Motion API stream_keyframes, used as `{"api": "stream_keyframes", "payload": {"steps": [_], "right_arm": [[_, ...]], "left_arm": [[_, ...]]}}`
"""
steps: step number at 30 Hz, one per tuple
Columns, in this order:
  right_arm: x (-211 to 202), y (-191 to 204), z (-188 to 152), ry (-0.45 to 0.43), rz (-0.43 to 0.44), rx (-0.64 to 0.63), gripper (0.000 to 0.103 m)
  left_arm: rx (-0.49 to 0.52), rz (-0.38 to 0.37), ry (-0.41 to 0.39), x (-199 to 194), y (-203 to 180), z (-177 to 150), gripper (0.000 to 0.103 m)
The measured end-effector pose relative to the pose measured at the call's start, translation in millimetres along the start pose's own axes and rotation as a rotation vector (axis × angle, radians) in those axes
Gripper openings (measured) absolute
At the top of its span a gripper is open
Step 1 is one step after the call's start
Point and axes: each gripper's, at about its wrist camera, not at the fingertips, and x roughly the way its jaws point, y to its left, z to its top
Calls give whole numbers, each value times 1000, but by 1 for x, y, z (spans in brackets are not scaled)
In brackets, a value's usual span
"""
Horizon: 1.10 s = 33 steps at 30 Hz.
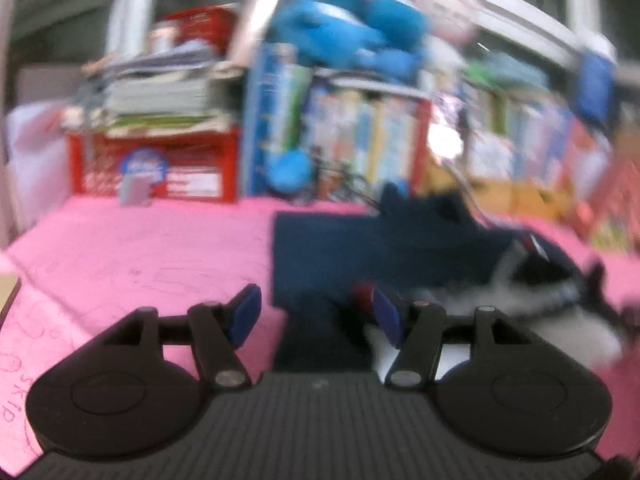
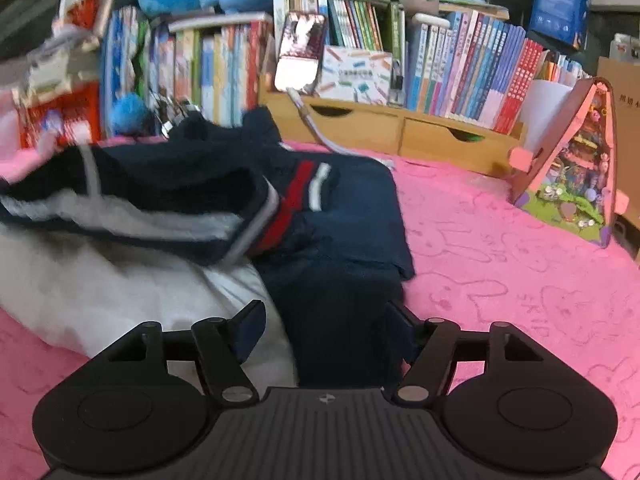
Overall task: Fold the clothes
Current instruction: 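Lift the hem band and fold it over toward the collar with both grippers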
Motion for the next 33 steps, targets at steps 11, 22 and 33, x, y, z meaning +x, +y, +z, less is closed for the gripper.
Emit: {"api": "stream_keyframes", "payload": {"steps": [11,22,33], "right_arm": [[-10,102,14,-26,248,-195,71],[10,64,9,46,99,-167,72],[4,-22,-8,70,-163,-71,78]], "left_arm": [[185,3,104,36,-53,-35,65],[85,70,132,42,-14,-36,65],[56,54,122,40,-9,-38,65]]}}
